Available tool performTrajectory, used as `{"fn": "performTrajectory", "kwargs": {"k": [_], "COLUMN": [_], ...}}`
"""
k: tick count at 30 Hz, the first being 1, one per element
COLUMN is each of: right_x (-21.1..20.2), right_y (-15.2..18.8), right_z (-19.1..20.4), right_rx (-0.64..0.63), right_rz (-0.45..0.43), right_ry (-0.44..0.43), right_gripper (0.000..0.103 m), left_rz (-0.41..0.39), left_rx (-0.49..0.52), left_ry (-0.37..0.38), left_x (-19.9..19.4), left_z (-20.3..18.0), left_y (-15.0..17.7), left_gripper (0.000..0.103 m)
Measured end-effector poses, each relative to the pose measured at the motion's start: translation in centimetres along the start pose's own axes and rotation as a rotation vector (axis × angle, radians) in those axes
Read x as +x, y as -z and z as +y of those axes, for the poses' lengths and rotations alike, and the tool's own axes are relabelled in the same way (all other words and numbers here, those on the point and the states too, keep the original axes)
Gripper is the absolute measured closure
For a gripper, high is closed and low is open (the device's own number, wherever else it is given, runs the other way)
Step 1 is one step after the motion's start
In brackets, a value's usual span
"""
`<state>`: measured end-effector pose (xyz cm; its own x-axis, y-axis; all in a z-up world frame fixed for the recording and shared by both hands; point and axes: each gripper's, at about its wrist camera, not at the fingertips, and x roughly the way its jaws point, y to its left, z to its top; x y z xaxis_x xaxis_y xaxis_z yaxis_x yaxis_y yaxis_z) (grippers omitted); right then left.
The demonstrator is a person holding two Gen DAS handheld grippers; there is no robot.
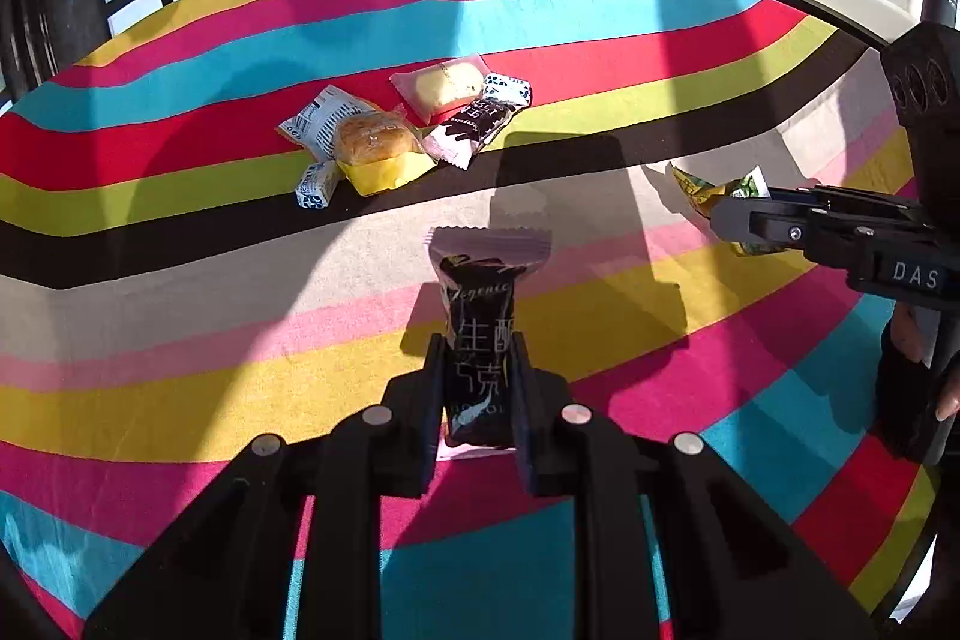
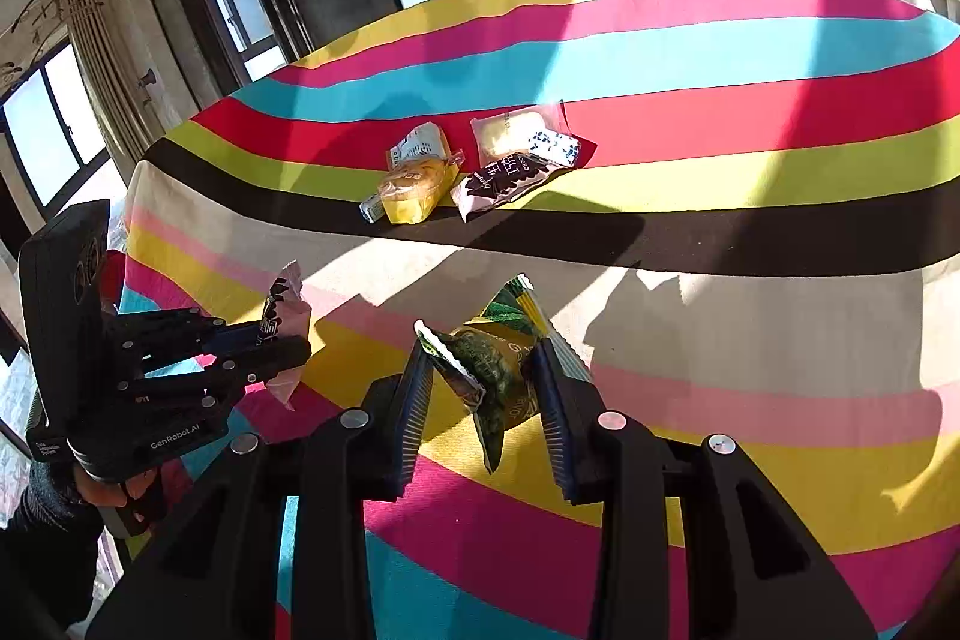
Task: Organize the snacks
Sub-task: 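Carry both held snacks off the table toward the white box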
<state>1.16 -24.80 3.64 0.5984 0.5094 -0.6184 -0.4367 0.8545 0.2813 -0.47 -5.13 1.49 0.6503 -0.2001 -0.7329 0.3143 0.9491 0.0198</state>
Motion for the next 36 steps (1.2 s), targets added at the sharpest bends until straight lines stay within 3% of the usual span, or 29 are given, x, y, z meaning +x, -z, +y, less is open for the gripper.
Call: {"fn": "performTrajectory", "kwargs": {"k": [7, 12, 17, 23, 30, 36], "right_x": [0.0, -0.2, -0.1, -1.2, -2.4, -2.3], "right_y": [-0.1, 0.0, 0.1, 0.8, 2.0, 2.8], "right_z": [-0.5, -0.6, -0.4, 0.4, 5.3, 10.2], "right_rx": [0.025, 0.037, 0.037, 0.08, 0.07, 0.008], "right_rz": [-0.005, -0.01, 0.0, -0.023, -0.055, -0.037], "right_ry": [-0.016, -0.019, -0.01, -0.023, -0.111, -0.191], "right_gripper": [0.068, 0.068, 0.068, 0.068, 0.068, 0.068], "left_rz": [0.067, 0.071, 0.053, -0.003, -0.052, -0.057], "left_rx": [-0.077, -0.06, -0.1, -0.092, -0.072, -0.114], "left_ry": [0.032, 0.019, 0.006, -0.03, -0.102, -0.139], "left_x": [0.1, 0.5, 0.0, -2.7, -6.5, -8.7], "left_z": [2.4, 1.8, 2.4, 2.0, 2.7, 4.5], "left_y": [1.4, 1.1, 1.3, 2.4, 4.7, 7.9], "left_gripper": [0.08, 0.075, 0.082, 0.082, 0.082, 0.082]}}
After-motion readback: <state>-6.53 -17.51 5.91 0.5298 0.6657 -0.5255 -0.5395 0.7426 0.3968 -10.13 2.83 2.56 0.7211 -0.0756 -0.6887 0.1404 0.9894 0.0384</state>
